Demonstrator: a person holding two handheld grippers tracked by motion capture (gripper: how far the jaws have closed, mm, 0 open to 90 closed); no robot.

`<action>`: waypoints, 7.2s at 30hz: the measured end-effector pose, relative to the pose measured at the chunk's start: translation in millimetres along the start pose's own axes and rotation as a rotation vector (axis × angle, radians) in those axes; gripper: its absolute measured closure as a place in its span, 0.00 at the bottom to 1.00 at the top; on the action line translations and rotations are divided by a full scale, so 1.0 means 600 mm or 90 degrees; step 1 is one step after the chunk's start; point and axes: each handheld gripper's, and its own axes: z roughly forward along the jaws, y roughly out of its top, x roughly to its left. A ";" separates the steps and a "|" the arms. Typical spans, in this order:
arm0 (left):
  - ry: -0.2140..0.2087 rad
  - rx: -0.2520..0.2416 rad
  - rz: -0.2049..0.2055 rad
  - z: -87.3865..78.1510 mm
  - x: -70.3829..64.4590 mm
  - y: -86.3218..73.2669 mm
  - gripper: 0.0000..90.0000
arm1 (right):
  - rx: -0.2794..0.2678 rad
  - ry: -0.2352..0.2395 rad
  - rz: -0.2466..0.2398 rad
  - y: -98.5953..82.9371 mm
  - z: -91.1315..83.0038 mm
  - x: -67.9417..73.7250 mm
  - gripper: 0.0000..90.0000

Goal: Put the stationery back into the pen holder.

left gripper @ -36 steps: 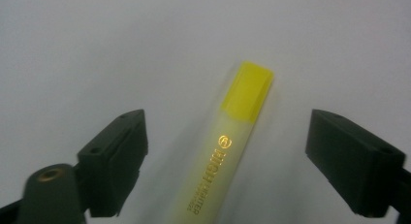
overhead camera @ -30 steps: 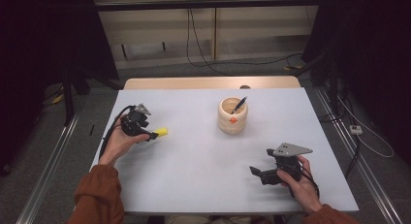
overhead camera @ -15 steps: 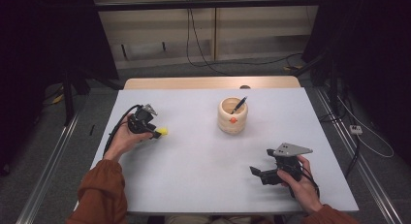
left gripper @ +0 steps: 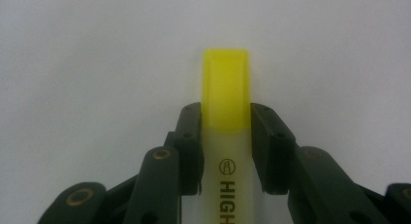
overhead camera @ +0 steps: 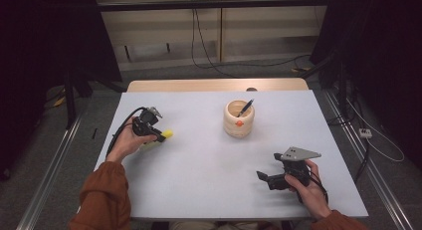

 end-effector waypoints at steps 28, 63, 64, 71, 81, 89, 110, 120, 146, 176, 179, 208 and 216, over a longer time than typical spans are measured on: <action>0.014 -0.225 -0.089 -0.051 -0.028 -0.014 0.75 | -0.001 -0.003 0.002 0.000 0.000 -0.001 0.08; 0.016 -0.405 -0.061 -0.078 -0.124 0.040 0.75 | -0.006 -0.007 0.006 0.000 -0.003 -0.001 0.07; 0.012 -0.411 -0.059 -0.078 -0.127 0.043 0.75 | -0.007 -0.007 0.005 0.000 -0.003 -0.001 0.07; 0.003 -0.440 -0.046 -0.084 -0.147 0.069 0.75 | -0.005 -0.007 0.006 0.000 -0.002 -0.002 0.07; -0.024 -0.478 -0.060 -0.078 -0.163 0.100 0.75 | -0.008 -0.007 0.007 0.000 -0.005 0.000 0.07; -0.025 -0.492 -0.053 -0.079 -0.174 0.120 0.75 | -0.015 -0.013 0.013 -0.001 -0.011 -0.003 0.07; -0.037 -0.537 -0.035 -0.094 -0.196 0.188 0.75 | -0.019 -0.012 0.017 -0.002 -0.011 -0.005 0.07; -0.036 -0.543 -0.024 -0.080 -0.208 0.231 0.75 | -0.019 -0.008 0.009 -0.002 -0.013 -0.002 0.06; -0.031 -0.583 -0.047 -0.012 -0.203 0.309 0.75 | -0.018 -0.001 0.014 -0.004 -0.014 -0.003 0.06; -0.057 -0.517 -0.076 0.067 -0.184 0.293 0.52 | -0.014 0.008 0.008 -0.005 -0.008 -0.003 0.06; -0.045 -0.487 -0.077 0.056 -0.182 0.283 0.38 | -0.017 0.005 0.008 -0.004 -0.009 -0.002 0.06; 0.021 -0.378 -0.037 -0.027 -0.212 0.139 0.07 | -0.026 -0.020 0.017 -0.003 -0.014 -0.002 0.07; 0.026 -0.381 -0.062 -0.038 -0.215 0.088 0.08 | -0.026 -0.021 0.017 -0.003 -0.013 -0.002 0.07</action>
